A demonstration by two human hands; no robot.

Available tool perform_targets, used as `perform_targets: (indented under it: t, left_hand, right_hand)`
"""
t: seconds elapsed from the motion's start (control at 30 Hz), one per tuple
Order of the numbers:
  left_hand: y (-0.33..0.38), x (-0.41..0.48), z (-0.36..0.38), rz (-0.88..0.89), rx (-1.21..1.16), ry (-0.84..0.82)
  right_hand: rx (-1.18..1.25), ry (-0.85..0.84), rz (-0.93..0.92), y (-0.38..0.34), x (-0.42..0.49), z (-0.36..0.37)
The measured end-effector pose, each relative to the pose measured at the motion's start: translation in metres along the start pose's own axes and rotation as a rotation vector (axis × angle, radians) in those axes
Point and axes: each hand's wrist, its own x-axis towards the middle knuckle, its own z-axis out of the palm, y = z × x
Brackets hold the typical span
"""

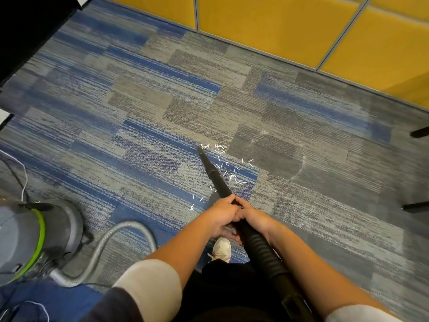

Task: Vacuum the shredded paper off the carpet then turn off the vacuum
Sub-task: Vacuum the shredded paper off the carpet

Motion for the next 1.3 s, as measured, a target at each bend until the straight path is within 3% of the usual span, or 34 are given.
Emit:
perform_targets:
  t: [1.3]
  left_hand:
    - [0.007,-0.007,-0.003,0.001,-0.008,0.003]
  right_hand:
    - [-0.03,0.016,0.001,-0.007,0.0,0.005]
